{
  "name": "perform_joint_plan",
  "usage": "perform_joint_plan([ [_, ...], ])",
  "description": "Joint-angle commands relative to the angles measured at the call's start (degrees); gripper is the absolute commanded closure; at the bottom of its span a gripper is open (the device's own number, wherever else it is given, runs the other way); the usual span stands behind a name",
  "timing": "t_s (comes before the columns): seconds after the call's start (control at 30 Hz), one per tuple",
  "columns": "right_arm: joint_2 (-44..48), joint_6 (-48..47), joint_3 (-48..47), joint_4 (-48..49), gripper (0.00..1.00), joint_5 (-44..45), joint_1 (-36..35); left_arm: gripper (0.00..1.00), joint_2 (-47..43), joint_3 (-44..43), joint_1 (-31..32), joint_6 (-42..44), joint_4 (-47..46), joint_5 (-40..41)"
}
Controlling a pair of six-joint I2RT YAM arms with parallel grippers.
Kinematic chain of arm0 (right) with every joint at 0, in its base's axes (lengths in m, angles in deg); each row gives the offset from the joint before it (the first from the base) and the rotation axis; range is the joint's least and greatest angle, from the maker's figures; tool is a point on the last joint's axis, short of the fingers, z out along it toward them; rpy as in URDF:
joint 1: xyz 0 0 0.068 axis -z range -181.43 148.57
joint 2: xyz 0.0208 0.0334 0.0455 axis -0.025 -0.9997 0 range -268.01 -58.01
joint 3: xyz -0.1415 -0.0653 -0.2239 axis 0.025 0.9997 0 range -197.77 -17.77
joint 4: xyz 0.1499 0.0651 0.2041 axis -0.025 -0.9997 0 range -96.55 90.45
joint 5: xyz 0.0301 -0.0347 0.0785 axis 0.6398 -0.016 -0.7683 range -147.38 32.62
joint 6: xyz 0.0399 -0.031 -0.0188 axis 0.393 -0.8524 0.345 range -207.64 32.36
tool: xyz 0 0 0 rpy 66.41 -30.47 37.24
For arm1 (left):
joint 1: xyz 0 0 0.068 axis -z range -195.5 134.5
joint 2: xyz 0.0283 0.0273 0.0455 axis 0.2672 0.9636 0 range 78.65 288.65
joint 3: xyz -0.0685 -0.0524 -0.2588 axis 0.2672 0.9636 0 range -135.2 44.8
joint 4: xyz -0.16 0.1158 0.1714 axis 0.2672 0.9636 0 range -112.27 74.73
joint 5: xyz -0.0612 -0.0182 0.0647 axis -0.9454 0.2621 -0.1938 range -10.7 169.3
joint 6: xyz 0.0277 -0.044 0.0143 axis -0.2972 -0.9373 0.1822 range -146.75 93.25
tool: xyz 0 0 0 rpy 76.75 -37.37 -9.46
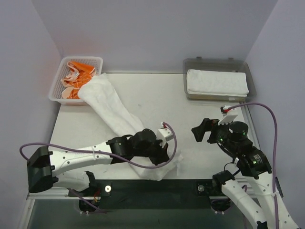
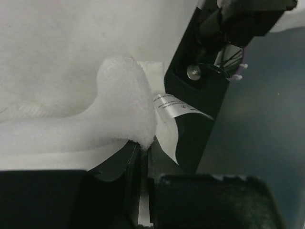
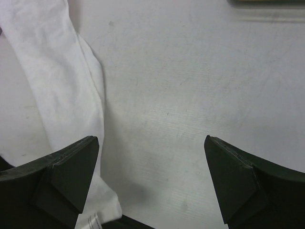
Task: Fold and stack the towels
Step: Move the towel to the center of the board, then flatten out the crumpled towel
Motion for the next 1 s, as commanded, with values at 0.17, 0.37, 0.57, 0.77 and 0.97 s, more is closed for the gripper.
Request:
perform_joint_plan([
  [0.17, -11.15, -0.15, 0.45, 1.67, 0.03, -4.91, -0.78, 0.31, -1.88, -4.06, 3.21, -1.72, -10.35, -0.59],
  [0.37, -24.85, -0.06, -1.13, 5.53, 0.07, -10.1, -8.83, 0.17, -15.15, 2.25, -8.02, -8.03, 0.1, 11.12],
  [0.57, -42.52, -3.66, -9.03, 7.12, 0.14, -5.1, -19.14, 0.23, -27.73, 12.01, -31.05, -12.79, 8.89, 16.23],
  [0.77, -57.56, -4.99, -14.58, 7.21, 0.14, -8.16, -23.1, 0.22, -22.83, 18.86, -49.25, -14.02, 4.89, 8.96],
  [0.97, -63.81, -4.64, -16.17, 7.12, 0.16, -11.51, -26.79, 0.21, -10.43, 19.23, -52.52, -15.95, -2.5, 10.43],
])
